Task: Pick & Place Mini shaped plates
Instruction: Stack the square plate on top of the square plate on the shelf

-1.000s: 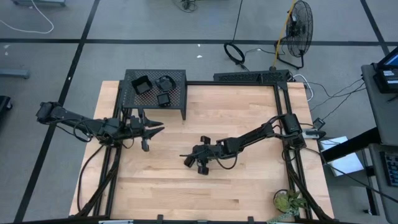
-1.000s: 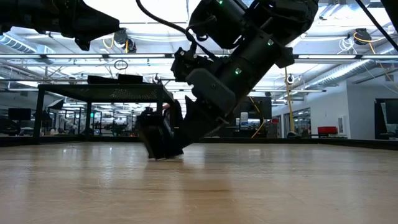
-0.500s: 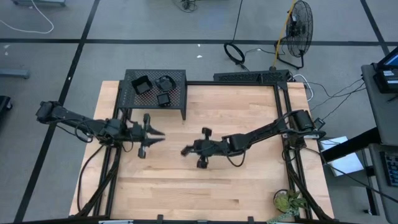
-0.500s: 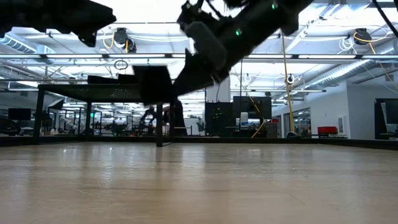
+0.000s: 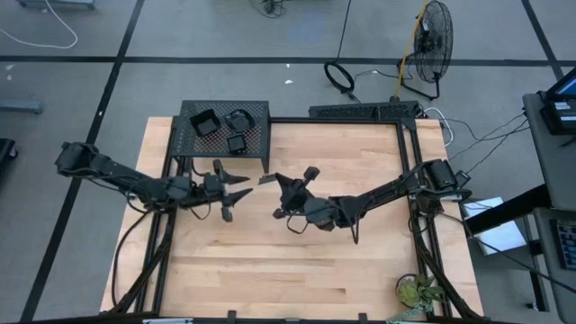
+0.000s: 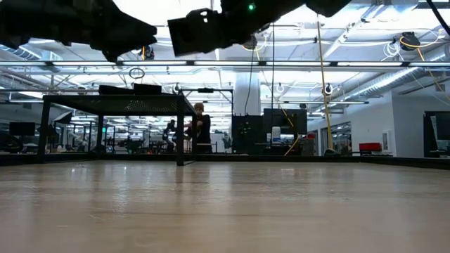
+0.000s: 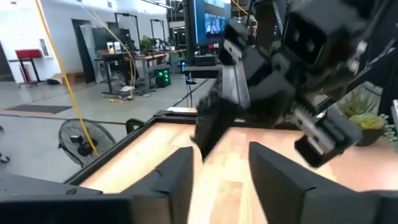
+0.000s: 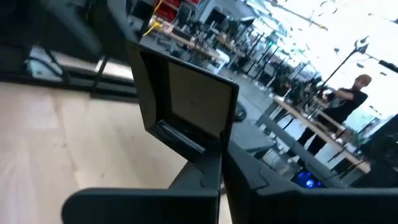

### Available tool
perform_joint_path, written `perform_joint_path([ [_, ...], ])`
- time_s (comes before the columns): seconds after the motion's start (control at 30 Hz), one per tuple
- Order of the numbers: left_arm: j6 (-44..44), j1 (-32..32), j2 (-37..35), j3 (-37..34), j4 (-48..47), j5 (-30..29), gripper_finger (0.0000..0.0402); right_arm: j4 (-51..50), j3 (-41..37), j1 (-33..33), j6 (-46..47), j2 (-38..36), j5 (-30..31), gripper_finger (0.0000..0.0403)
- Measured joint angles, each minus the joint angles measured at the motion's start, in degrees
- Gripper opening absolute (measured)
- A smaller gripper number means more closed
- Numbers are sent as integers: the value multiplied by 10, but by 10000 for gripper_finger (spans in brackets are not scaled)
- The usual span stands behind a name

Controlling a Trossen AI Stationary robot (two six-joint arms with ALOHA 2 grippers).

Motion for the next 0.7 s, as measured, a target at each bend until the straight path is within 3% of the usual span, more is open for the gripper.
perform_joint_path([
  [0.13, 34, 7, 40, 0, 64, 13, 202, 15, 0, -2, -15, -2, 0, 0],
  [0.27, 52, 7, 73, 3, 112, 24, 221, 13, 0, -2, -14, -1, -1, 0],
  [0.7, 70, 29, 153, 63, 114, -7, 184, 17, 0, -2, -13, -1, -2, 0],
])
